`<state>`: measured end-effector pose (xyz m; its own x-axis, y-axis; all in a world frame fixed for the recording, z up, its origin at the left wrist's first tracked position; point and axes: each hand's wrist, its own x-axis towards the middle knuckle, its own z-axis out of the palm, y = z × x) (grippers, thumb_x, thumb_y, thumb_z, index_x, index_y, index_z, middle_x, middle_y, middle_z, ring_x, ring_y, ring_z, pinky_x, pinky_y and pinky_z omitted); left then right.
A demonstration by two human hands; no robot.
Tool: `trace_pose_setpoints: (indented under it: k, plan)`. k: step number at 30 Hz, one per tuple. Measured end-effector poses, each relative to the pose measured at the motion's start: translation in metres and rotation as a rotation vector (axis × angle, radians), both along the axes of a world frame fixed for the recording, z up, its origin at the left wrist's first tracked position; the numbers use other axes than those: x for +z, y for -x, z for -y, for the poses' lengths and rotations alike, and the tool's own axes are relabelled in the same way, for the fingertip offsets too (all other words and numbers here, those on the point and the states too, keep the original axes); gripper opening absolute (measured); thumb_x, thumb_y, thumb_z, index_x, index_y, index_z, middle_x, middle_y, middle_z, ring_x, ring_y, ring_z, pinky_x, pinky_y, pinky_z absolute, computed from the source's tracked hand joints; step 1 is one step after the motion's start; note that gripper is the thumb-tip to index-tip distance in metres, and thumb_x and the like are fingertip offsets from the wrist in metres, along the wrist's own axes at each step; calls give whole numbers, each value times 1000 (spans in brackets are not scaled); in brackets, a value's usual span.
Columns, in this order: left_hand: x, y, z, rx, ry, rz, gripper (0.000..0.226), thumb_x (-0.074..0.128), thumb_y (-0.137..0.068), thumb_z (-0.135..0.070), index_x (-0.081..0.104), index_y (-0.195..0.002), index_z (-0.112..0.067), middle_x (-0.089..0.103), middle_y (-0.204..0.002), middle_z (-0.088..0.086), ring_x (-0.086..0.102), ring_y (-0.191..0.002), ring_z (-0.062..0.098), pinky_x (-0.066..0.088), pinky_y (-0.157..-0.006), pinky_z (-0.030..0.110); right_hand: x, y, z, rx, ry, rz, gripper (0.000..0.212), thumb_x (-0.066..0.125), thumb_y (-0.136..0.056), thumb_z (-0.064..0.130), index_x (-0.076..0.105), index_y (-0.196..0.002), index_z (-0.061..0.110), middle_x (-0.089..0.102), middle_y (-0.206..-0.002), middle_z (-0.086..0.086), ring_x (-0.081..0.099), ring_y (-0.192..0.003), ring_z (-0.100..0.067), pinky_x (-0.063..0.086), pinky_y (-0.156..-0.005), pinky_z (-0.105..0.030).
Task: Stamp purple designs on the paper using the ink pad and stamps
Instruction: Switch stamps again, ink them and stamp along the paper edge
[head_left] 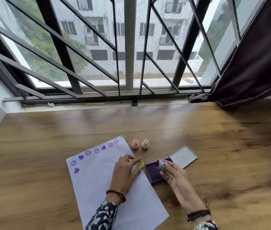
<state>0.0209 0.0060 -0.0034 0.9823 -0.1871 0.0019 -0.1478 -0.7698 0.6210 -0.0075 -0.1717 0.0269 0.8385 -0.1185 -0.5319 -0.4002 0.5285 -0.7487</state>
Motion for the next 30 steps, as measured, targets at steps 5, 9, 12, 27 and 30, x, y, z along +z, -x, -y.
trace_pose_setpoints:
  k: [5,9,12,27,30]
  plan:
    - [1,1,0,-83,-76,-75,71,61,-70,-61,33,-133,-44,42,-129,-4,39,-114,16,31,-90,28,6,7,-4,180,751,63,15,69,-78,8,68,-87,20,70,-93,-3,65,-84,-10,49,-65,-18]
    - [-1,7,6,-94,-146,-64,78,57,-60,-74,30,-130,-52,35,-134,-5,33,-118,15,22,-87,27,8,18,-17,368,1327,214,18,65,-82,11,63,-98,18,62,-99,-2,62,-90,-17,51,-77,-31]
    - [-3,9,8,-94,-175,-51,71,55,-60,-76,35,-125,-53,33,-135,-4,30,-121,16,15,-82,25,7,24,-24,496,1496,231,19,55,-90,20,57,-108,18,57,-106,-2,59,-95,-20,49,-76,-32]
    - [-7,8,8,-95,-103,-43,62,59,-64,-69,42,-121,-51,35,-134,-7,28,-123,13,16,-89,28,14,-10,-30,760,1601,131,20,56,-86,14,56,-106,11,60,-113,-8,60,-102,-29,47,-81,-37]
    - [-8,8,8,-94,-86,-37,63,61,-63,-68,43,-121,-52,36,-133,-6,29,-123,14,18,-90,29,19,-24,-27,791,1592,66,21,53,-82,9,63,-101,9,65,-110,-13,59,-105,-31,47,-83,-36]
